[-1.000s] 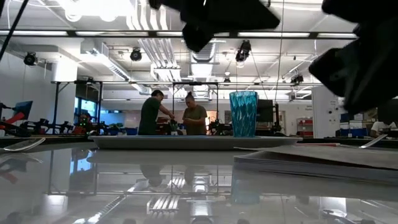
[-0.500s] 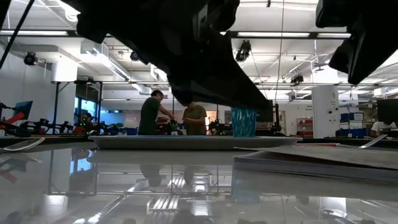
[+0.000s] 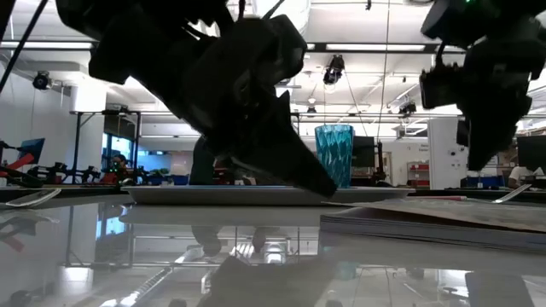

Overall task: Pick and place plate/cup/fork/spoon on tray
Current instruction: Adjust the brown book

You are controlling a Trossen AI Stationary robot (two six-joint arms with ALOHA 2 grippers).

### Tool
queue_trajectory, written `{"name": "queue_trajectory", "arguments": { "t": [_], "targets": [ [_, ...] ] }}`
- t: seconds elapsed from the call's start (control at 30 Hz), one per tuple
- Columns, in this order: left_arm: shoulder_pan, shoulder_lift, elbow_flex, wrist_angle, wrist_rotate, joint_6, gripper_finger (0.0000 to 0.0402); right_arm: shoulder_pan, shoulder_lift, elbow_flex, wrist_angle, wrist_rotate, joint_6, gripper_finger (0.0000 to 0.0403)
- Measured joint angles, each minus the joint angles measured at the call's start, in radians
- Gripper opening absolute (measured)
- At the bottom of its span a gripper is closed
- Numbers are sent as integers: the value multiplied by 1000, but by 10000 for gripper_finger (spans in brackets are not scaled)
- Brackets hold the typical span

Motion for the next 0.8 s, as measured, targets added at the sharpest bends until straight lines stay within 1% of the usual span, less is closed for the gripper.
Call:
{"name": "queue_trajectory", "arguments": {
  "t": [0.13, 0.3, 0.37, 0.47, 0.67, 0.8],
  "targets": [
    [-1, 0, -34, 64, 1, -5, 0, -68, 4, -29, 3, -40, -2, 76],
    [-1, 0, -39, 120, 43, 1, 0, -135, 2, -73, 53, -115, -11, 143],
    [-2, 0, -37, 139, 60, 10, 0, -153, 6, -86, 68, -137, -17, 170],
    [-3, 0, -37, 137, 60, 22, 0, -168, 15, -97, 103, -149, -28, 203],
    [-2, 1, -38, 146, 40, 22, 0, -172, 40, -99, 134, -150, -31, 245],
    [-1, 74, -37, 287, 43, 22, 0, -171, 55, -99, 136, -150, -42, 259]
  ]
}}
